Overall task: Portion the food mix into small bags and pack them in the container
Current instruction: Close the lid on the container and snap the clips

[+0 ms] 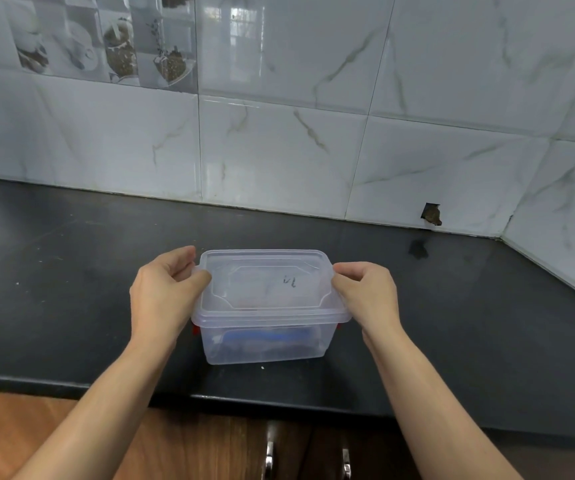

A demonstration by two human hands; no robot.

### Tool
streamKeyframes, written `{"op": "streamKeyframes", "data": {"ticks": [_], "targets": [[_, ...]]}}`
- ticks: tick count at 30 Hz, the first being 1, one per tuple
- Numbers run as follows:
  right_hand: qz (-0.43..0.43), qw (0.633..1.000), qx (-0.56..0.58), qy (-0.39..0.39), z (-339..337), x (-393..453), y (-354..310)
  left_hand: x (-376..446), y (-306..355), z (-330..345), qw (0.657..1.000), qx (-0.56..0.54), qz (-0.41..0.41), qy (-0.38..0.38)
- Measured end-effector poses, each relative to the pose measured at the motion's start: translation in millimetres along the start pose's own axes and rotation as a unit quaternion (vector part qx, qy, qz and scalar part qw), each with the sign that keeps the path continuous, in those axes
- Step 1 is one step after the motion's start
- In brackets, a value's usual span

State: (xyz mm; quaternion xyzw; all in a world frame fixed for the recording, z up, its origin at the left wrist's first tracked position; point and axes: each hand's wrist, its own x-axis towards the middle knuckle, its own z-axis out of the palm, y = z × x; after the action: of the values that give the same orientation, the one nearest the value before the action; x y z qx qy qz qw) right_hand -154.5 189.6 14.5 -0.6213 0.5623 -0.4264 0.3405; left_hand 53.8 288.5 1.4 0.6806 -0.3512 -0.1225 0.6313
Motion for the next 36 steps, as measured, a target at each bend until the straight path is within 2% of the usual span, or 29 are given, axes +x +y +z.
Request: {"op": "streamKeyframes", "data": {"ticks": [12,18,26,29,32,36], "targets": [[-0.031,0.996,-0.087,0.009,-3,0,-10,6,5,-2,0.994,-0.028,-0.067,-0.084],[-0.041,0.993,-0.112,0.005,-3,1,-14,14,11,1,0.990,-0.048,-0.092,-0.100],[0.005,0.998,-0.062,-0.008,-4,9,-9,30,-2,15,0.968,-0.139,-0.175,-0.115],[0.020,0.999,-0.043,-0.014,-2,11,-4,28,-1,15,0.967,-0.124,-0.163,-0.149],[0.036,0.998,-0.027,-0.038,-1,13,0,34,-3,15,0.973,-0.103,-0.151,-0.144],[0.027,0.998,-0.014,-0.050,-2,17,9,34,-6,12,0.966,-0.069,-0.174,-0.176]]}}
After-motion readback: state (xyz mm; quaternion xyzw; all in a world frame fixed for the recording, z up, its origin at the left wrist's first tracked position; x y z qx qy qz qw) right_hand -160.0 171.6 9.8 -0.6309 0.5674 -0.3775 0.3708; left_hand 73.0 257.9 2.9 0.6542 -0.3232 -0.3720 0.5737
